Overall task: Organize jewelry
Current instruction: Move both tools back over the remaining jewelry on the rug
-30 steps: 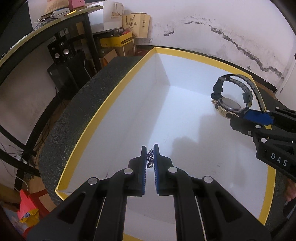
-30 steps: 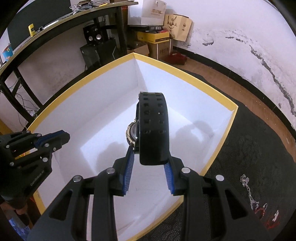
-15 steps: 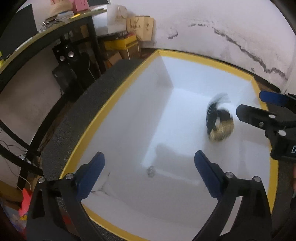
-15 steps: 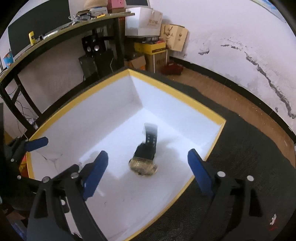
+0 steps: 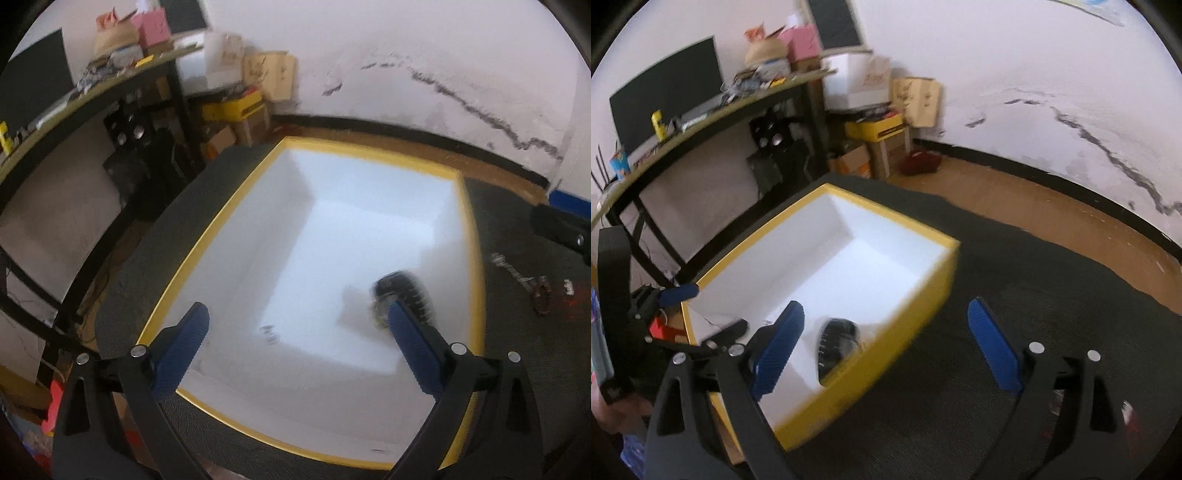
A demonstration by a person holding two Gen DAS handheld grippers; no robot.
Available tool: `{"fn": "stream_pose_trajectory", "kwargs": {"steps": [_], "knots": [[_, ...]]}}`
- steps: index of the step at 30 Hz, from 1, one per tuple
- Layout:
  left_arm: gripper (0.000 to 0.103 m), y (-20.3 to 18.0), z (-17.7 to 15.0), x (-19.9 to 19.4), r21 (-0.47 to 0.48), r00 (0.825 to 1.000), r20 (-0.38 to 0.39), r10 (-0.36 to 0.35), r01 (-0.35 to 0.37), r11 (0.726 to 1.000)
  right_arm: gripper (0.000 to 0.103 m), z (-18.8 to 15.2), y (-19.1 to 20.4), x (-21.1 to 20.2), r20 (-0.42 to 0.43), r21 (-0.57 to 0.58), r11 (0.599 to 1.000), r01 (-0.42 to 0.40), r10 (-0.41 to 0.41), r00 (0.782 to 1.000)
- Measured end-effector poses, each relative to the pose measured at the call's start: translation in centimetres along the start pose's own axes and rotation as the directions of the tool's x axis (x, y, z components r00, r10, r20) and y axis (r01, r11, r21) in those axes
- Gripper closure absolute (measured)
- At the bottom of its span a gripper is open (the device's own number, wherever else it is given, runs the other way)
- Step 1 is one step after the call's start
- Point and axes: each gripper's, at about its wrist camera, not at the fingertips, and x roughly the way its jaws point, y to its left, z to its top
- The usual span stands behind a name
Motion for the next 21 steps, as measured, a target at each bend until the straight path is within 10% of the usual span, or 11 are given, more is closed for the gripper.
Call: {"fn": "stream_pose_trajectory", "kwargs": {"steps": [12, 21], "knots": [[0.008, -17.2, 0.3, -2.0, 0.160, 0.973, 0.058, -0.225, 0.213, 0.964, 0.012, -14.5, -22.6, -9.3, -0.013, 0.293, 0.910, 0.293, -0.302, 0.953], [0.008, -27.4, -4.6, 4.9, 0.239, 0.935, -0.055, -0.349, 0.352, 0.905, 0.012, -21.6, -28.0, -6.8, -0.110, 0.287, 0.901, 0.326, -0.307, 0.945]]}}
